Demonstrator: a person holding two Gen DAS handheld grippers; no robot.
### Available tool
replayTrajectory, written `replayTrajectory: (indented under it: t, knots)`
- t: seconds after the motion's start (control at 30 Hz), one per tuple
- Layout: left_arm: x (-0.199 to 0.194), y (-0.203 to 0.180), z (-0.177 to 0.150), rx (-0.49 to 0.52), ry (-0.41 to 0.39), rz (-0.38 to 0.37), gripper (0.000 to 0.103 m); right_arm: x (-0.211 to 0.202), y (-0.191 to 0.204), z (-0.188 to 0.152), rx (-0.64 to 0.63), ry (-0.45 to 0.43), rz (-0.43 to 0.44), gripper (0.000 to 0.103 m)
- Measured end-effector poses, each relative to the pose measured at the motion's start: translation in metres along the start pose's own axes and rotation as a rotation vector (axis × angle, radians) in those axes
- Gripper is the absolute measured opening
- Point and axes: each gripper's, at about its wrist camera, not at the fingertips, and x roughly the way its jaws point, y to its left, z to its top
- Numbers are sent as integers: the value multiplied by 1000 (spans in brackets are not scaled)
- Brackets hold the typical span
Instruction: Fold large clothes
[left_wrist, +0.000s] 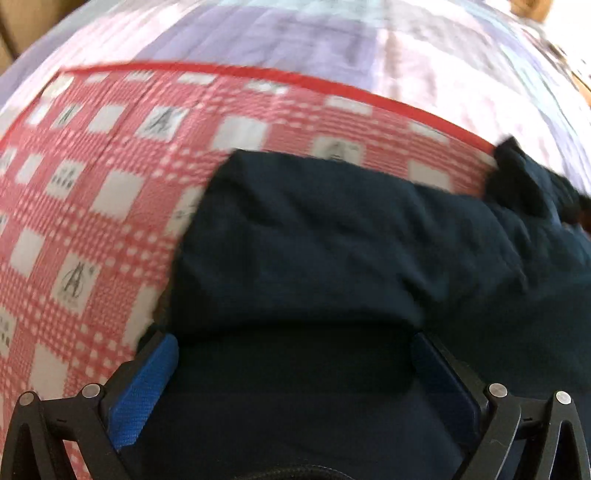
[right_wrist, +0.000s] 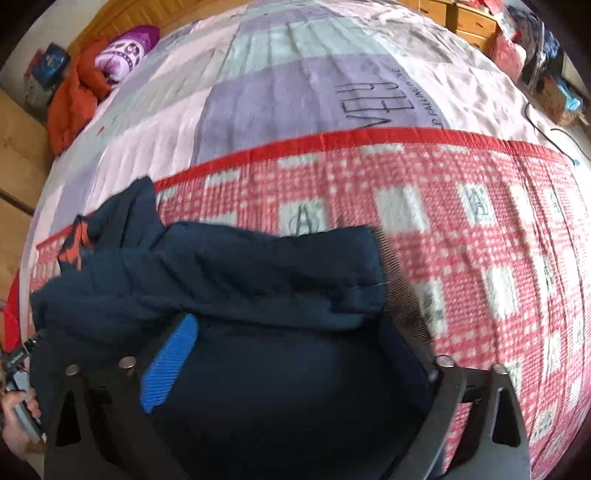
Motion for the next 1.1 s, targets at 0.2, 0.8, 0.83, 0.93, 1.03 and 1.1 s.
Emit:
replayTrajectory:
  t: [0.2, 0.8, 0.83, 0.93, 1.03, 1.1]
  knots:
    - [-86, -37, -68, 166, -203, -77, 103, -81, 80, -84, -341, -254, -30, 96]
    - [-86, 30, -219, 192, -196, 43, 103, -100, -53, -236, -252, -249, -222, 98]
    - [-86, 34, -220, 196, -192, 55, 103, -100, -72, -233, -182, -225, -194, 99]
    - [-87, 55, -219, 146, -183, 119, 103, -100, -76, -236, -206, -216, -236, 99]
    - [-97, 83, -225, -5, -159, 119, 103, -99, -73, -241, -196, -215, -243, 99]
    - [-111, 90, -238, -42, -167, 107, 103, -108, -89, -241, -58, -208, -132, 99]
